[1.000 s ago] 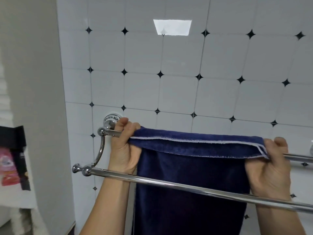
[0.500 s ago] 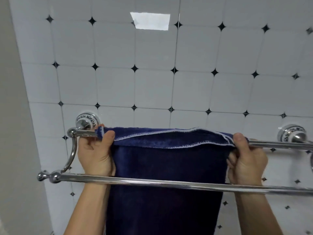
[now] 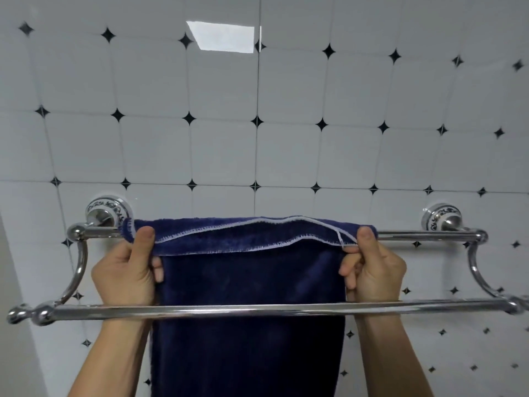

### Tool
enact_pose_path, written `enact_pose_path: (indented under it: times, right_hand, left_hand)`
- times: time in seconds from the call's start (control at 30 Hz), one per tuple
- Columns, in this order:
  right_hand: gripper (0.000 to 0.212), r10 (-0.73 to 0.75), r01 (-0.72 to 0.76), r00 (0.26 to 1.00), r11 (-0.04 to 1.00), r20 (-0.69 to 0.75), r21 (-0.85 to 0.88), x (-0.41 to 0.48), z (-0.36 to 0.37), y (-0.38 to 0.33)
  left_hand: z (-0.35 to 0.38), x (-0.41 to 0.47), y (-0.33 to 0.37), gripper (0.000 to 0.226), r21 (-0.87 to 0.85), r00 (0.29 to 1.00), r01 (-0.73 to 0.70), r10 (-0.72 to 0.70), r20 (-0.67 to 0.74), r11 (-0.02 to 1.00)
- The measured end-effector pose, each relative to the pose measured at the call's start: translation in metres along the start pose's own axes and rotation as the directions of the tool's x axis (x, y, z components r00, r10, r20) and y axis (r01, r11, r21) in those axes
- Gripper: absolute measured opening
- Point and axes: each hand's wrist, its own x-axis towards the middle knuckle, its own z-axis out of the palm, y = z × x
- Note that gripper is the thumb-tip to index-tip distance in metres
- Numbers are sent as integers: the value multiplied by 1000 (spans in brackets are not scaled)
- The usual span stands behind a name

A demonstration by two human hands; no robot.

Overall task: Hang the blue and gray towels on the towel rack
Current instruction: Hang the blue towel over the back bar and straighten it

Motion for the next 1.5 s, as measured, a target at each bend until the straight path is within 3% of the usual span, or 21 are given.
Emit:
enact_pose_path:
  times: [0.13, 0.23, 0.4, 0.53, 0.63, 0.83, 1.0, 1.17, 1.33, 1.43, 1.5]
  right_hand:
    - [46, 40, -45, 998, 989, 39, 138, 0, -2, 5]
    - [42, 109, -119, 992, 981, 68, 156, -5, -11, 10]
    - [37, 221, -231, 971, 965, 88, 125, -22, -40, 25]
    - [47, 204, -200, 971, 979, 123, -46, -36, -59, 38]
    - [54, 201, -189, 976, 972, 83, -138, -49, -69, 44]
    - [40, 257, -246, 966, 937, 13, -246, -81, -90, 59]
    - [45, 331, -306, 943, 891, 18, -337, -107, -107, 61]
    - [36, 335, -247, 937, 834, 96, -494, -99, -104, 40]
    - [6, 292, -149, 936, 836, 198, -528, -69, -83, 2]
    - [5, 267, -109, 940, 826, 213, -553, -61, -75, -8]
    - [16, 279, -98, 933, 804, 228, -586, -64, -79, -7]
  left_hand:
    - [10, -11, 9, 41, -207, 996, 74, -61, 68, 975]
    - [8, -16, 6, 35, -236, 995, 94, -88, 38, 967]
    - [-26, -33, -19, 47, -124, 984, 172, -165, 65, 977]
    - [-52, -39, -26, 45, 150, 981, 63, -89, 172, 987]
    - [-67, -41, -29, 46, 247, 970, 25, -84, 230, 969]
    - [-95, -61, -41, 42, 327, 936, 143, -236, 262, 934]
    - [-121, -84, -46, 51, 385, 902, 240, -351, 253, 891]
    - [-121, -92, -43, 43, 302, 900, 311, -382, 211, 901]
    - [-102, -87, -33, 27, 149, 906, 370, -391, 160, 917]
    - [-91, -82, -24, 23, 54, 904, 393, -396, 160, 918]
    - [-90, -81, -22, 27, 78, 915, 372, -380, 134, 925]
